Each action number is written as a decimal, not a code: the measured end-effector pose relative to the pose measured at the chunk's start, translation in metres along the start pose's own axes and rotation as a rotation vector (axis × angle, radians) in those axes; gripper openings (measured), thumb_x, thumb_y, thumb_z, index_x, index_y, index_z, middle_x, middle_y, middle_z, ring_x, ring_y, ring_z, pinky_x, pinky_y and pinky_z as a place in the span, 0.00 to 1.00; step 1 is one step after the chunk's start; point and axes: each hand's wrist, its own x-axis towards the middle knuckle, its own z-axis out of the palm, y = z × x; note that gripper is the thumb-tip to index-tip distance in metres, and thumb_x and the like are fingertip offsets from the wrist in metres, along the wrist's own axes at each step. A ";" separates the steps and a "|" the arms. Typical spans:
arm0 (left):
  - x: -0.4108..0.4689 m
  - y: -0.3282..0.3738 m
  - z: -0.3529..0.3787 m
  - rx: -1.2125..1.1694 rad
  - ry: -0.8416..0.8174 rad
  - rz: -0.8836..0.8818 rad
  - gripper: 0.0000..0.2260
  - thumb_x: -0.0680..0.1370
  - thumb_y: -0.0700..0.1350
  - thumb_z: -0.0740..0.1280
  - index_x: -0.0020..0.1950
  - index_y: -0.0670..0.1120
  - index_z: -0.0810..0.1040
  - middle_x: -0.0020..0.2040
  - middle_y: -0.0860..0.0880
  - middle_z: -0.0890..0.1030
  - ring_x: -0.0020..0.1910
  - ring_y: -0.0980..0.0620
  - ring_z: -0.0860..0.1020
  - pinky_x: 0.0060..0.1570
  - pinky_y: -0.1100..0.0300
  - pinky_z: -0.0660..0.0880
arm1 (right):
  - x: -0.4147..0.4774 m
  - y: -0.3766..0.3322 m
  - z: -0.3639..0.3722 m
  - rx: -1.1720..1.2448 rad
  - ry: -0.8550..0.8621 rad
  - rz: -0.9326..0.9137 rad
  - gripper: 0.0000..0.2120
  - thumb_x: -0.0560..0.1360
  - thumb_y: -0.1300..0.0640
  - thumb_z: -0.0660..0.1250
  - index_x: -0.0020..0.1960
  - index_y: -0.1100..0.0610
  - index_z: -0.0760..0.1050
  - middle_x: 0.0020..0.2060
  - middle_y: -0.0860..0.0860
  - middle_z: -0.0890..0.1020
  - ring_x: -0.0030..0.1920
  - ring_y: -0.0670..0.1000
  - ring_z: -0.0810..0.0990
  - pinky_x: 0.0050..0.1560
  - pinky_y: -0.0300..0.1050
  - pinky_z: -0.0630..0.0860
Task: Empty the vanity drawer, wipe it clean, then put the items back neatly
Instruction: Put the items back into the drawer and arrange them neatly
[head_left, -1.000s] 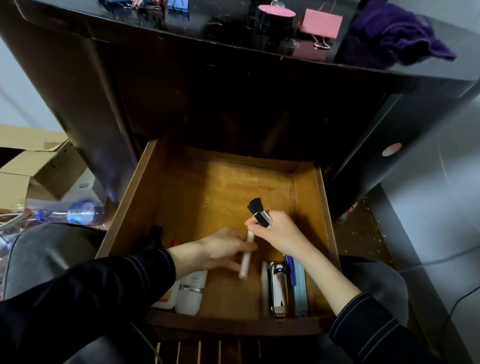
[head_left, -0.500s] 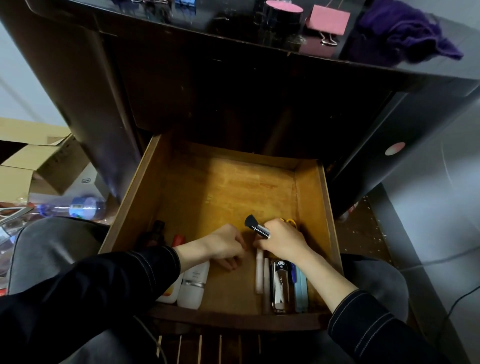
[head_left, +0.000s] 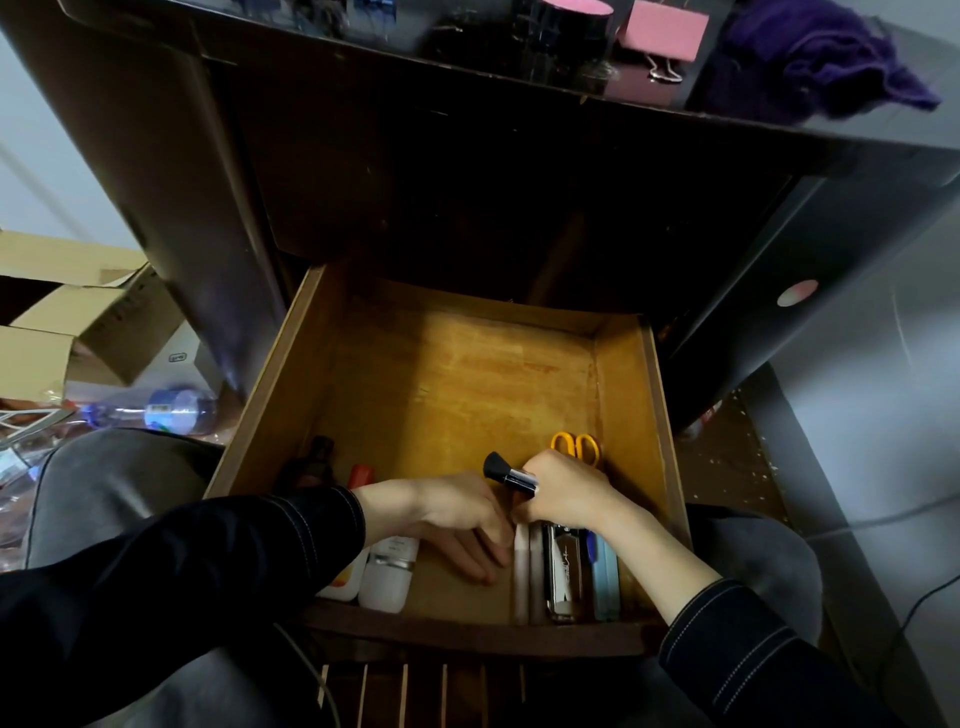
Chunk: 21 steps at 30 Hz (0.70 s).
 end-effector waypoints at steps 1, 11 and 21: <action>0.000 0.000 0.000 -0.005 -0.007 -0.001 0.12 0.78 0.36 0.67 0.61 0.33 0.77 0.54 0.34 0.83 0.45 0.41 0.86 0.43 0.54 0.83 | 0.000 0.000 0.000 -0.002 -0.002 -0.001 0.17 0.71 0.51 0.75 0.35 0.54 0.67 0.29 0.50 0.71 0.29 0.52 0.70 0.31 0.46 0.64; -0.008 0.020 -0.009 -0.092 0.317 0.147 0.08 0.82 0.39 0.64 0.59 0.37 0.76 0.45 0.38 0.82 0.35 0.44 0.83 0.37 0.52 0.83 | -0.006 -0.010 -0.015 0.709 0.167 -0.034 0.17 0.83 0.46 0.62 0.42 0.57 0.74 0.30 0.51 0.77 0.23 0.46 0.68 0.26 0.40 0.64; -0.019 0.028 -0.018 -0.337 0.424 0.354 0.09 0.82 0.49 0.66 0.53 0.44 0.80 0.46 0.46 0.79 0.44 0.49 0.77 0.41 0.57 0.75 | -0.014 -0.014 -0.020 0.981 -0.090 -0.122 0.17 0.84 0.45 0.59 0.59 0.59 0.74 0.37 0.57 0.83 0.26 0.48 0.73 0.25 0.40 0.65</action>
